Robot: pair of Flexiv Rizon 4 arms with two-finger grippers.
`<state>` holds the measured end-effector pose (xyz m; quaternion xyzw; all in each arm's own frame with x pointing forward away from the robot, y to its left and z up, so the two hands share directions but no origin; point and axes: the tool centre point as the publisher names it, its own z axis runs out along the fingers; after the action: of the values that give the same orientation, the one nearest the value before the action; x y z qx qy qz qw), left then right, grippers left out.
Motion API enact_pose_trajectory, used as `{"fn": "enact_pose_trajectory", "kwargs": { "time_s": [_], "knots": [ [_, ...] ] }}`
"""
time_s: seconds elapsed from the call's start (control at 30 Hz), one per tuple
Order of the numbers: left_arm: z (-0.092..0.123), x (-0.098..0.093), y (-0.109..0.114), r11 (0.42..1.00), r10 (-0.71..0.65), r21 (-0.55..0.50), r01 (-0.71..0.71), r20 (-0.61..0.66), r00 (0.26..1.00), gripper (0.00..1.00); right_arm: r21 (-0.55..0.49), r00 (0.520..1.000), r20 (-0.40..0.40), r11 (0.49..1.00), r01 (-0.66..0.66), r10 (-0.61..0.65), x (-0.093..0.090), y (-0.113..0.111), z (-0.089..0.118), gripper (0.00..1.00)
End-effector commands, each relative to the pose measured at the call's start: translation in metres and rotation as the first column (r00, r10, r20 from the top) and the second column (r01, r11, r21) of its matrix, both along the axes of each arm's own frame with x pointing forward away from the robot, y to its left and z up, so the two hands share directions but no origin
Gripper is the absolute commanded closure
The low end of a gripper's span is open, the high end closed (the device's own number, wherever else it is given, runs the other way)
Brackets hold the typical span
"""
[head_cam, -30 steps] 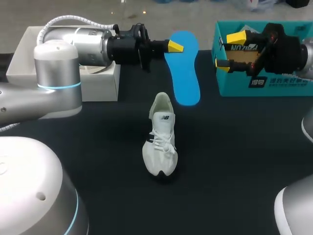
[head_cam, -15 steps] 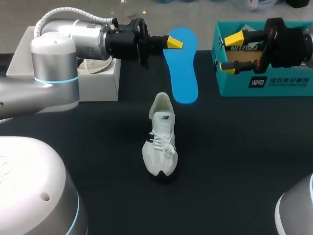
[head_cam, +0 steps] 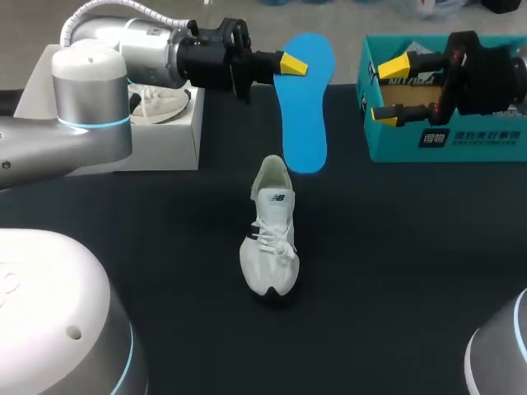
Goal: Take the shoe out of the shoebox, open the shoe tongue, remove and reinsert the insole, then place the shoe into the shoebox
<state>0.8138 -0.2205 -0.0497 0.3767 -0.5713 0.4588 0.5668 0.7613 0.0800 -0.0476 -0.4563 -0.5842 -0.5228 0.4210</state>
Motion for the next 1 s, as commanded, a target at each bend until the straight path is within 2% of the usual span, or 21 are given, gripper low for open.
{"fn": "enact_pose_trajectory", "kwargs": {
  "time_s": [0.03, 0.07, 0.13, 0.17, 0.23, 0.27, 0.33, 0.7, 0.73, 0.8, 0.83, 0.87, 0.93, 0.97, 1.0],
  "knots": [
    [-0.001, 0.003, -0.002, 1.0, -0.011, 0.001, 0.011, 0.001, 1.0, 1.0, -0.001, 1.0, -0.001, 1.0, 0.002, -0.002, 0.0, 0.001, 0.0, 0.0],
    [-0.001, 0.003, -0.002, 1.0, -0.011, 0.001, 0.011, 0.001, 1.0, 1.0, -0.001, 1.0, -0.001, 1.0, 0.002, -0.002, 0.0, 0.001, 0.0, 0.0],
    [0.003, 0.004, -0.002, 0.997, 0.021, 0.07, -0.034, 0.183, 0.983, 1.0, -0.001, 1.0, -0.001, 1.0, 0.002, -0.002, 0.0, 0.001, 0.0, 0.0],
    [0.007, 0.004, -0.004, 0.996, 0.007, 0.081, -0.037, 0.348, 0.938, 1.0, -0.001, 1.0, -0.001, 1.0, 0.002, -0.002, 0.0, 0.001, 0.0, 0.0],
    [0.018, 0.006, -0.001, 0.991, 0.123, -0.104, -0.086, 0.426, 0.897, 1.0, -0.001, 1.0, -0.001, 1.0, 0.002, -0.002, 0.0, 0.001, 0.0, 0.0],
    [0.02, 0.007, -0.001, 0.985, 0.169, -0.106, -0.135, 0.45, 0.877, 1.0, -0.001, 1.0, -0.001, 1.0, 0.002, -0.002, 0.0, 0.001, 0.0, 0.0],
    [0.025, 0.01, -0.003, 0.976, 0.215, -0.123, -0.179, 0.433, 0.875, 1.0, -0.001, 1.0, -0.001, 1.0, 0.002, -0.002, 0.0, 0.001, 0.0, 0.0],
    [0.025, 0.01, -0.003, 0.976, 0.215, -0.123, -0.179, 0.433, 0.875, 1.0, -0.001, 1.0, -0.001, 1.0, 0.002, -0.002, 0.0, 0.001, 0.0, 0.0],
    [0.018, 0.012, -0.004, 0.983, 0.185, -0.09, -0.161, 0.461, 0.868, 1.0, -0.001, 1.0, -0.001, 1.0, 0.002, -0.002, 0.0, 0.001, 0.0, 0.0],
    [0.01, 0.015, -0.005, 0.991, 0.08, 0.031, -0.13, 0.641, 0.763, 1.0, -0.001, 1.0, -0.001, 1.0, 0.002, -0.002, 0.0, 0.001, 0.0, 0.0],
    [0.01, 0.016, -0.006, 0.991, 0.067, 0.044, -0.129, 0.669, 0.74, 1.0, -0.001, 1.0, -0.001, 1.0, 0.002, -0.002, 0.0, 0.001, 0.0, 0.0],
    [0.012, 0.017, -0.007, 0.99, 0.037, 0.059, -0.125, 0.76, 0.649, 1.0, -0.001, 1.0, -0.001, 1.0, 0.002, -0.002, 0.0, 0.001, 0.0, 0.0],
    [0.017, 0.018, -0.01, 0.989, -0.008, 0.08, -0.123, 0.868, 0.497, 1.0, -0.001, 1.0, -0.001, 1.0, 0.002, -0.002, 0.0, 0.001, 0.0, 0.0],
    [0.019, 0.018, -0.012, 0.988, -0.013, 0.072, -0.134, 0.918, 0.396, 1.0, -0.001, 1.0, -0.001, 1.0, 0.002, -0.002, 0.0, 0.001, 0.0, 0.0],
    [0.021, 0.021, -0.014, 0.984, 0.042, 0.021, -0.176, 0.935, 0.351, 1.0, -0.001, 1.0, -0.001, 1.0, 0.002, -0.002, 0.0, 0.001, 0.0, 0.0]
  ]
}}
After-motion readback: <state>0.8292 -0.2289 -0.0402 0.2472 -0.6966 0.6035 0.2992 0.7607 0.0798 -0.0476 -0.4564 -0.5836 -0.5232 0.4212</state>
